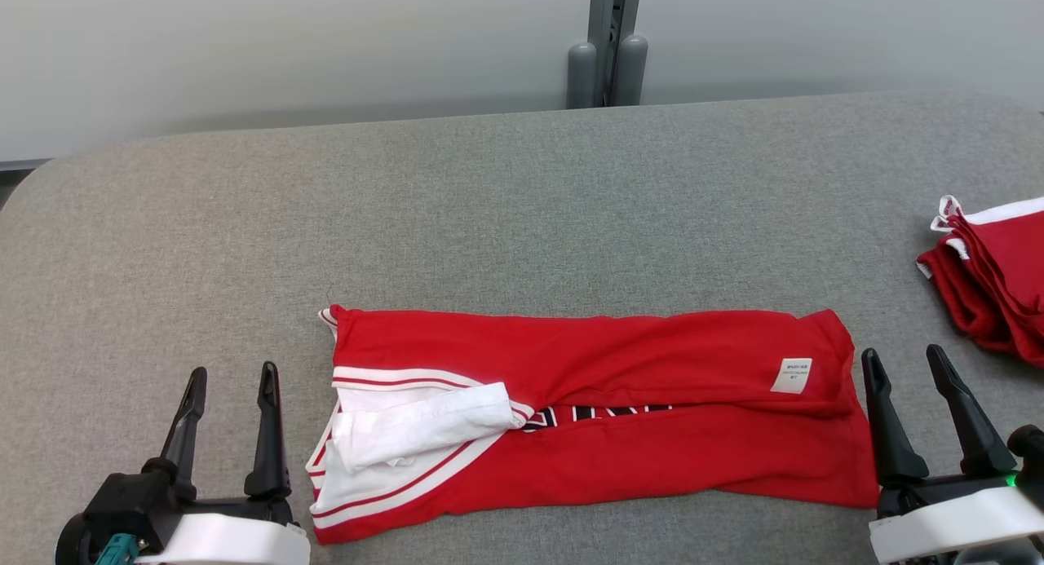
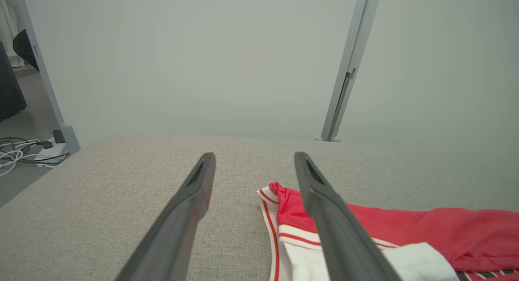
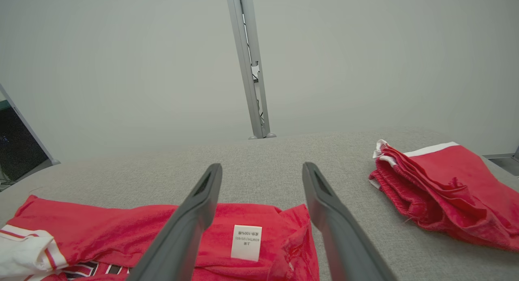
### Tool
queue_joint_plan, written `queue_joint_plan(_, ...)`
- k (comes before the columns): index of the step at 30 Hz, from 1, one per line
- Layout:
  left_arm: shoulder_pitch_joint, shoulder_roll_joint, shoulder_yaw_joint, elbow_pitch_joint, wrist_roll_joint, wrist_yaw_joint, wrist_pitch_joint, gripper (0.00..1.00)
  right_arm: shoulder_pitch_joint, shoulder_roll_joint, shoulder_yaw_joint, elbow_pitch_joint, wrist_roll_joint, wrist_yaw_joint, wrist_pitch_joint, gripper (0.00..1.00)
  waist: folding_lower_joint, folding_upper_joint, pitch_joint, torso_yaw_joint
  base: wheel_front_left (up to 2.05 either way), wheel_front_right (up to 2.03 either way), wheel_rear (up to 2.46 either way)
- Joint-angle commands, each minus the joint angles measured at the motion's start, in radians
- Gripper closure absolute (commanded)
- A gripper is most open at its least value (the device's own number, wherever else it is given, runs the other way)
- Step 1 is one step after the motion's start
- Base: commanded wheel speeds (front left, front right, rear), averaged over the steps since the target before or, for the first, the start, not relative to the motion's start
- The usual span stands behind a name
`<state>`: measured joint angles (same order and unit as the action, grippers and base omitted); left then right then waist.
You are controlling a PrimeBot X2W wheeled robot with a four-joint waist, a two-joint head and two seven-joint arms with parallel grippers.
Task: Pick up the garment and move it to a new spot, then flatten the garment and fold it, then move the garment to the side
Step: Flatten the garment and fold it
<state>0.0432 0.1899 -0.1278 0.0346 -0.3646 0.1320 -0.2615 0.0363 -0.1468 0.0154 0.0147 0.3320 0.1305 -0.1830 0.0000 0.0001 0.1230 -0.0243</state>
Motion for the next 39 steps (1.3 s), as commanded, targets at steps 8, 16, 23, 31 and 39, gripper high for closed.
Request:
queue_joint_plan(8, -0.019, 0.004, -0.002, 0.017, 0.003, -0.007, -0.004, 0.0, -0.004, -0.003, -0.018, 0.001, -0.008, 0.0, 0.01, 0.0, 0.0, -0.0001, 0.01, 0.008, 0.0, 0.0, 0.0)
queue_joint_plan(16, -0.048, 0.0, -0.013, 0.025, 0.009, -0.015, -0.004, 0.0, -0.038, -0.023, -0.053, 0.105, 0.006, 0.0, 0.009, 0.0, 0.0, -0.0001, 0.039, 0.029, 0.0, 0.0, 0.0)
queue_joint_plan(23, -0.087, -0.013, -0.028, 0.042, 0.016, -0.024, -0.004, 0.0, -0.127, -0.045, -0.045, 0.307, 0.037, 0.001, -0.007, 0.0, 0.0, -0.0001, 0.071, 0.056, 0.0, 0.0, 0.0)
queue_joint_plan(31, -0.113, -0.023, -0.029, 0.061, 0.024, -0.032, -0.004, 0.0, -0.189, -0.042, 0.041, 0.513, 0.112, 0.0, -0.02, 0.0, 0.0, -0.0001, 0.092, 0.069, 0.0, 0.0, 0.0)
queue_joint_plan(39, -0.115, -0.028, -0.016, 0.071, 0.031, -0.04, -0.004, 0.0, -0.204, -0.018, 0.156, 0.651, 0.213, 0.001, 0.011, 0.76, 0.0, -0.0001, 0.097, 0.06, 0.0, 0.0, 0.0)
